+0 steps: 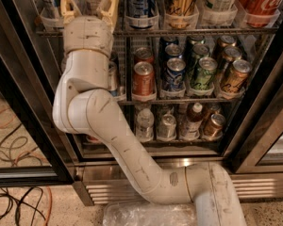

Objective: Pick blue plastic bottle from top shelf of fridge

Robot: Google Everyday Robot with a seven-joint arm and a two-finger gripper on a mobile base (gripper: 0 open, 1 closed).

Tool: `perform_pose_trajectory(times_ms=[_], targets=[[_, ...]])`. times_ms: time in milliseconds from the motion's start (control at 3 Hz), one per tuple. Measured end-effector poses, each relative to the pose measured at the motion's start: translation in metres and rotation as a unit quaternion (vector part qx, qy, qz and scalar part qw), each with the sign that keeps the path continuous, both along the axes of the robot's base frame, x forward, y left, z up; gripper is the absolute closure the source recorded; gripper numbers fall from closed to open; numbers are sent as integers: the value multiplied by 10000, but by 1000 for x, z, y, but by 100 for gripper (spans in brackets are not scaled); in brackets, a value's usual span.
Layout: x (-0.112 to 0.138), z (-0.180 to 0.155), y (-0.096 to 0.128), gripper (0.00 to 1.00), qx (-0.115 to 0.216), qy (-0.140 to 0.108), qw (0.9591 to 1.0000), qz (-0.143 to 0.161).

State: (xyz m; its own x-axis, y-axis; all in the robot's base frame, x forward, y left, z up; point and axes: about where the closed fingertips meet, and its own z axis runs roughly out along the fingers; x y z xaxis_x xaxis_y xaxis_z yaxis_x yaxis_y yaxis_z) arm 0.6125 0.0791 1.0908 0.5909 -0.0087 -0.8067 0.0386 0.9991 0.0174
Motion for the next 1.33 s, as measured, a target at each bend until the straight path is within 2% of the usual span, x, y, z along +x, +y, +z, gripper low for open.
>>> perform_pose_trajectory(times_ms=[333, 1000, 1333], targets=[[7, 3, -4, 34, 54, 22, 9999, -82], [13, -1, -6, 83, 118, 103, 9998, -134], [12, 1, -6, 100, 120, 65, 9998, -131]])
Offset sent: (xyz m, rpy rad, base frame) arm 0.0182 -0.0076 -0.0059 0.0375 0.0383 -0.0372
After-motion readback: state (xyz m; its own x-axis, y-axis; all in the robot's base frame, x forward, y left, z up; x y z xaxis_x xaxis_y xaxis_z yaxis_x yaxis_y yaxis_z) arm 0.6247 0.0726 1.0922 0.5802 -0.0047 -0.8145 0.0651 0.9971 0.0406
